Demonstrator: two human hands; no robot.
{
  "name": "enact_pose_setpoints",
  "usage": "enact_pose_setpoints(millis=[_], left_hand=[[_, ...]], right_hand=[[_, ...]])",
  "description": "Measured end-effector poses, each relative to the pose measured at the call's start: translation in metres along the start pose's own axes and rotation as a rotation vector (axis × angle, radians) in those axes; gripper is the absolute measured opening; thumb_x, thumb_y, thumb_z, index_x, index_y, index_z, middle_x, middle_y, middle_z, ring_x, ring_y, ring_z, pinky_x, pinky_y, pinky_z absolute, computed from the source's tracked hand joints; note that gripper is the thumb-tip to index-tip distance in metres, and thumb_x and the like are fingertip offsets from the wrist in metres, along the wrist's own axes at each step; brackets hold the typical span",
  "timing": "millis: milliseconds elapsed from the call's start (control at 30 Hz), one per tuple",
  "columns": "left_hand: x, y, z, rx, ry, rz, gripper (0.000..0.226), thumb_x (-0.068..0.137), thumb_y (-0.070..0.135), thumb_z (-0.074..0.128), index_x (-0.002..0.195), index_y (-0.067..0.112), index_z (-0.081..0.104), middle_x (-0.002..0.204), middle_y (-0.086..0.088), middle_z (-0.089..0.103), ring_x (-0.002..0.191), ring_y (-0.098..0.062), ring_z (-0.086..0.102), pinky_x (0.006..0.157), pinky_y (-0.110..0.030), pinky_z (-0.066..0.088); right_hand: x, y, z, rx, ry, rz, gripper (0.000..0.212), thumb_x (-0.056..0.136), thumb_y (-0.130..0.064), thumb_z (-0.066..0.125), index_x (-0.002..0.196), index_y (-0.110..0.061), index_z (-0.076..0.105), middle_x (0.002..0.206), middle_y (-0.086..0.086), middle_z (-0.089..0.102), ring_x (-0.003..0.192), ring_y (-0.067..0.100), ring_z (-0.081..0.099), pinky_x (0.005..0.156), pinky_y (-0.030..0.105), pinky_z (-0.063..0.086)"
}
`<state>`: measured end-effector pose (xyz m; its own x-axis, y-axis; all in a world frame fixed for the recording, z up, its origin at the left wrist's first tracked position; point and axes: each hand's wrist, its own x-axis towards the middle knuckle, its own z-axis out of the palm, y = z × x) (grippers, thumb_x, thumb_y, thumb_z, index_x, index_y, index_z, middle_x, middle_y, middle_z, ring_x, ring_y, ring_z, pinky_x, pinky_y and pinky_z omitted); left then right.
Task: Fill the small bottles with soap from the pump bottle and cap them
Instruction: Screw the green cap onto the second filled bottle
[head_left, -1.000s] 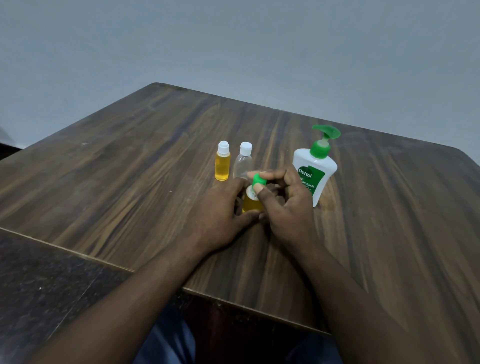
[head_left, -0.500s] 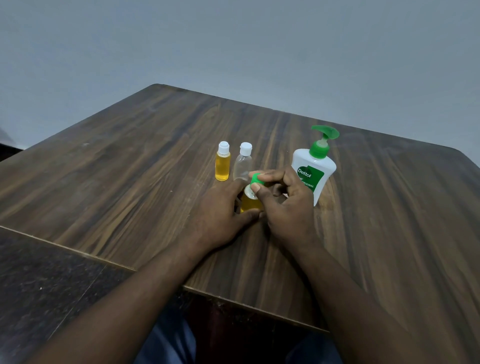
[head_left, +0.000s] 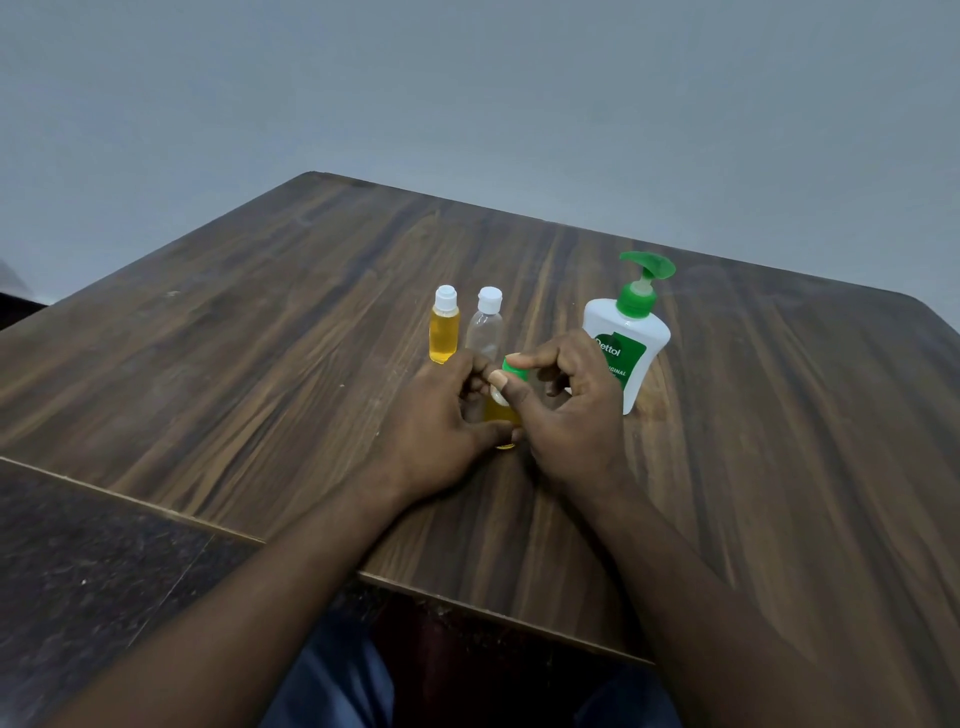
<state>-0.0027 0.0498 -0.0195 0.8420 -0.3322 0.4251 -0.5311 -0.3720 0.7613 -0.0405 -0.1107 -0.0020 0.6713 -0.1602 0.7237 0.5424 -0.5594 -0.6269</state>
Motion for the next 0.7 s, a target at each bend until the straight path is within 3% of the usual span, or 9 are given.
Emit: enact_pose_setpoints(millis=[67,167,233,267,300,367,467,533,700], left_hand=[[0.001,0.002,0.0,0.067,0.005,0.039,0.05,0.068,0.048,0.082,0.11,0.031,0.06,0.093,0.015,0.059,0.081,-0.003,0.057,0.065,-0.027,0.048],[0.001,0.002,-0.004,-0.004,-0.104,0.058,0.056,0.076,0.041,0.078,0.128,0.032,0.058,0.111,0.015,0.064,0.098,-0.003,0.061,0.078,-0.03,0.054],[0.001,0.0,-0.002,0.001,-0.128,0.064,0.051,0.077,0.038,0.079,0.123,0.03,0.06,0.106,0.014,0.066,0.096,-0.003,0.061,0.08,-0.029,0.053],[0.0,0.001,0.0,0.013,-0.099,0.048,0.047,0.076,0.036,0.083,0.116,0.029,0.06,0.1,0.014,0.065,0.09,-0.001,0.06,0.076,-0.021,0.051],[0.0,0.001,0.001,0.039,-0.05,0.031,0.044,0.074,0.033,0.085,0.109,0.027,0.059,0.094,0.013,0.063,0.085,0.0,0.058,0.068,-0.013,0.045],[0.002,0.003,0.003,0.104,0.015,0.022,0.043,0.073,0.033,0.086,0.103,0.025,0.057,0.088,0.011,0.059,0.079,-0.003,0.056,0.059,-0.013,0.04],[0.002,0.001,0.002,0.069,-0.083,0.065,0.048,0.077,0.037,0.076,0.121,0.03,0.056,0.101,0.011,0.063,0.089,-0.006,0.062,0.069,-0.037,0.055],[0.002,-0.003,0.002,0.048,-0.131,0.066,0.051,0.078,0.038,0.071,0.126,0.032,0.055,0.108,0.011,0.065,0.097,-0.013,0.064,0.076,-0.046,0.056],[0.002,0.002,0.006,0.108,0.03,0.033,0.039,0.078,0.035,0.081,0.107,0.023,0.058,0.094,0.011,0.062,0.083,-0.004,0.058,0.064,-0.029,0.051]], right_hand=[[0.001,0.001,0.001,0.008,0.008,0.001,0.018,0.083,-0.022,0.085,0.091,-0.021,0.069,0.089,-0.001,0.061,0.081,0.018,0.059,0.07,0.024,0.044],[0.0,0.001,0.003,0.095,-0.024,0.037,0.014,0.085,-0.013,0.079,0.093,-0.012,0.068,0.103,0.001,0.069,0.097,0.02,0.066,0.075,0.034,0.051],[-0.002,0.001,0.002,0.156,-0.035,0.061,0.011,0.085,-0.005,0.073,0.095,-0.01,0.07,0.11,0.001,0.074,0.106,0.022,0.069,0.08,0.047,0.055],[-0.002,0.001,0.002,0.164,-0.037,0.065,0.011,0.086,-0.005,0.072,0.095,-0.01,0.071,0.11,0.0,0.075,0.106,0.023,0.07,0.082,0.049,0.056],[-0.002,0.001,0.001,0.144,-0.037,0.061,0.01,0.087,-0.007,0.073,0.096,-0.011,0.072,0.107,-0.002,0.076,0.103,0.022,0.071,0.082,0.049,0.056],[-0.002,0.0,0.002,0.064,-0.032,0.041,0.011,0.086,-0.017,0.079,0.095,-0.015,0.072,0.097,-0.006,0.073,0.094,0.019,0.068,0.077,0.039,0.054],[0.0,0.002,0.005,0.0,-0.004,0.02,0.019,0.084,-0.025,0.085,0.091,-0.015,0.07,0.089,-0.003,0.065,0.082,0.017,0.061,0.07,0.024,0.045],[0.001,0.002,0.005,0.028,-0.005,0.015,0.02,0.084,-0.023,0.084,0.092,-0.013,0.069,0.091,-0.002,0.067,0.085,0.016,0.064,0.072,0.024,0.046],[-0.001,0.0,0.005,0.032,-0.03,0.004,0.015,0.086,-0.017,0.082,0.095,-0.019,0.07,0.101,-0.01,0.073,0.096,0.018,0.068,0.074,0.036,0.052]])
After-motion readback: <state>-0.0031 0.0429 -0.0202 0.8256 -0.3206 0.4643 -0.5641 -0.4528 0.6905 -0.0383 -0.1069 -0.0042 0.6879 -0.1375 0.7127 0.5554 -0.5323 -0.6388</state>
